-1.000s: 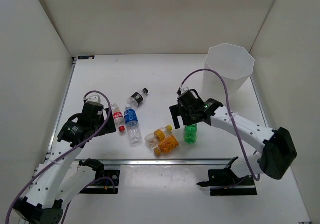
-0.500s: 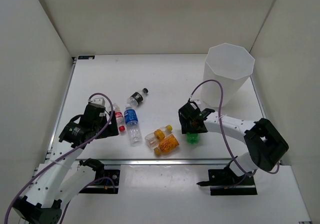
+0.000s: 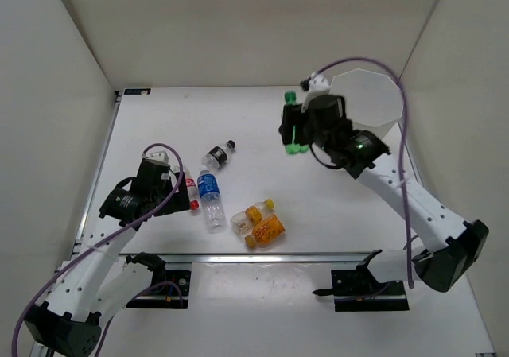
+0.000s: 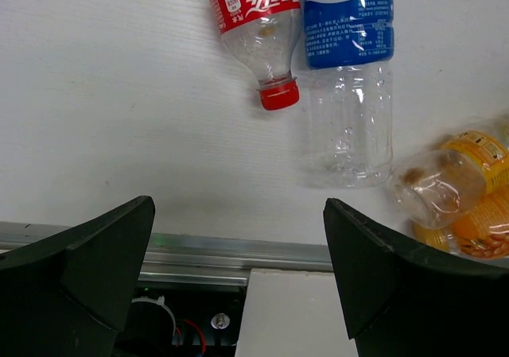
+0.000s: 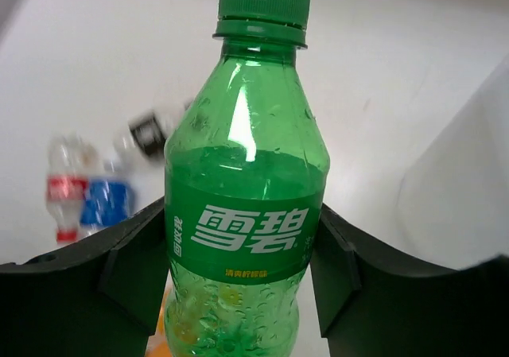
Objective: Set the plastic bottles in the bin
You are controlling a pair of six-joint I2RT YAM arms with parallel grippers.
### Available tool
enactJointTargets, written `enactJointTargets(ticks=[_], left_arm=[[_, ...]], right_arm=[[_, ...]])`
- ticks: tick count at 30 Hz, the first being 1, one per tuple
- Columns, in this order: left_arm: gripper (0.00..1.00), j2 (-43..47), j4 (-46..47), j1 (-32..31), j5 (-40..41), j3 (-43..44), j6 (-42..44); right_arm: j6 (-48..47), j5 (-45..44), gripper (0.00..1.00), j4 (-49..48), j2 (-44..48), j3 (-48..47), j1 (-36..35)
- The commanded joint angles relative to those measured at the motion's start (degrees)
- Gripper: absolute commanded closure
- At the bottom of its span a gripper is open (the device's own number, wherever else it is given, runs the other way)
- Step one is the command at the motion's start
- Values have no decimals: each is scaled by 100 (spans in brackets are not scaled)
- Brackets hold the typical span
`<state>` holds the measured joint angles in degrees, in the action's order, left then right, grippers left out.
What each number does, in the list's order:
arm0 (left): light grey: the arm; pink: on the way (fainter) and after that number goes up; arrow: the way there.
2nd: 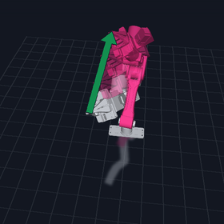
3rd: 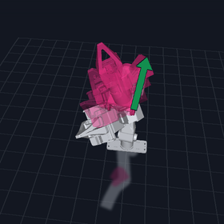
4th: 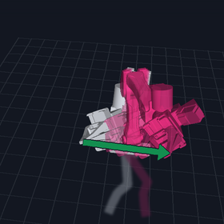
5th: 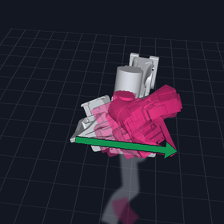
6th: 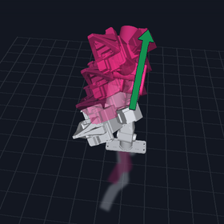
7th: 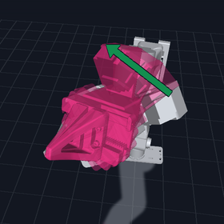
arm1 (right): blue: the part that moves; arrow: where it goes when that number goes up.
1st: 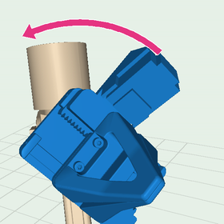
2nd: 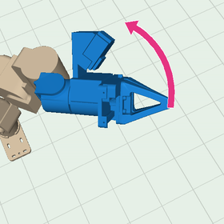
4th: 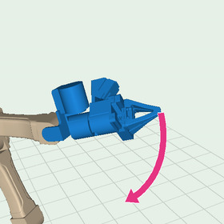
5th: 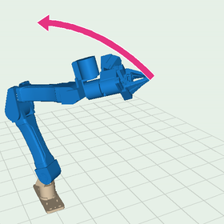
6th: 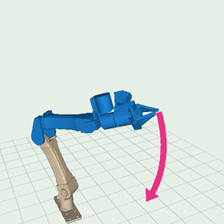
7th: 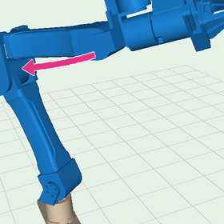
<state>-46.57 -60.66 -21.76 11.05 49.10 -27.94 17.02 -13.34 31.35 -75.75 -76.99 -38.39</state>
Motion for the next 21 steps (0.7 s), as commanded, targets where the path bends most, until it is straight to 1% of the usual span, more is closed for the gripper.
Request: enactJointTargets(ticks=[1,2,5,6,7,10,12,14,15,17,18,19,21], left_arm=[[2,-133,309,128,-7,3,-97],[1,-212,423,137,20,-6,-106],[2,-396,608,207,-23,-32,-123],[1,-475,687,242,-50,-24,-124],[1,-589,748,251,-15,-23,-124],[1,-818,890,295,64,64,-97],[1,-872,1064,409,47,47,-88],[1,-1038,1170,497,-23,65,-53],[2,-1082,1258,575,-85,64,-36],[1,-1240,1372,629,-129,108,-36],[1,-1302,1417,585,-112,117,-10],[2,-1355,1443,568,-155,117,-9],[2,-1425,1470,541,-103,152,35]], right_arm=[[-1041,130,76,-15,236,-1087,593],[-1199,156,76,-59,140,-1229,735],[-1446,173,75,-68,-167,-1817,1814],[-1481,226,74,-120,-256,-1872,1939],[-1499,270,73,-60,-439,-2011,2289],[-1534,403,70,-94,-836,-2075,2905],[-1535,368,66,-147,-1038,-2083,3109],[-1561,359,54,-217,-1170,-1996,3320],[-1509,289,51,-296,-1231,-1969,3399],[-1482,393,35,-358,-1302,-1960,3575],[-1456,481,24,-341,-1363,-2073,3584],[-1438,543,19,-271,-1364,-2118,3628],[-1508,456,6,-235,-1329,-2223,3558]])
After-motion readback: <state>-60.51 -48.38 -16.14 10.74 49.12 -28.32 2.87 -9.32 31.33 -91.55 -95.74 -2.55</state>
